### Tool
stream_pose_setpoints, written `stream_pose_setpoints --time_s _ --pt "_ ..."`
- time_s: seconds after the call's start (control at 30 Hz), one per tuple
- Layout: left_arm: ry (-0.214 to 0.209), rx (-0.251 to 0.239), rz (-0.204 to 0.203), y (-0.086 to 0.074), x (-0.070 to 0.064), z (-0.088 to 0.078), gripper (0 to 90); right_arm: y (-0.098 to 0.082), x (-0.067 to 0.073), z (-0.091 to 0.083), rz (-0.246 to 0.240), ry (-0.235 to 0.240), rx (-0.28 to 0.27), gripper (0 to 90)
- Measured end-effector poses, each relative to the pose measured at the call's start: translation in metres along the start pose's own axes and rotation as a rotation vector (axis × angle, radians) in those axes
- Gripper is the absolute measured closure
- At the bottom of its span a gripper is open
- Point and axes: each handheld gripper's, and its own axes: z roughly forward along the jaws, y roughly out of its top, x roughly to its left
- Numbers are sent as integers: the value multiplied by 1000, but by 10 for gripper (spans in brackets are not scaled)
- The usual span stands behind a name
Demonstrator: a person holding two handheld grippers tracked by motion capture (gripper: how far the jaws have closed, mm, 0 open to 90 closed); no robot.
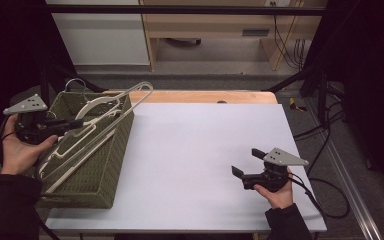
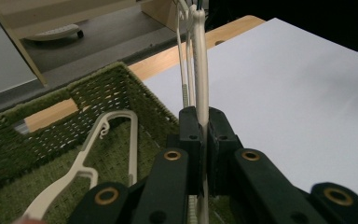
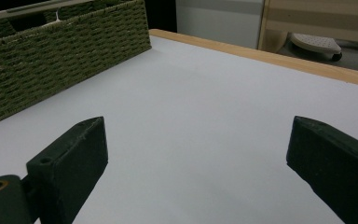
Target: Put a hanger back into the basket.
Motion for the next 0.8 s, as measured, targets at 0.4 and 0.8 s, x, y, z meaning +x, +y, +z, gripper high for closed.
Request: stream_pose_setpoints --time_s 0.4,0.8 --pt "62 2 -41 -25 29 -18 863 0 0 0 2 -5 1 59" --pt "88 14 -75 -43 44 -24 863 -1 0 1 -3 -5 5 59"
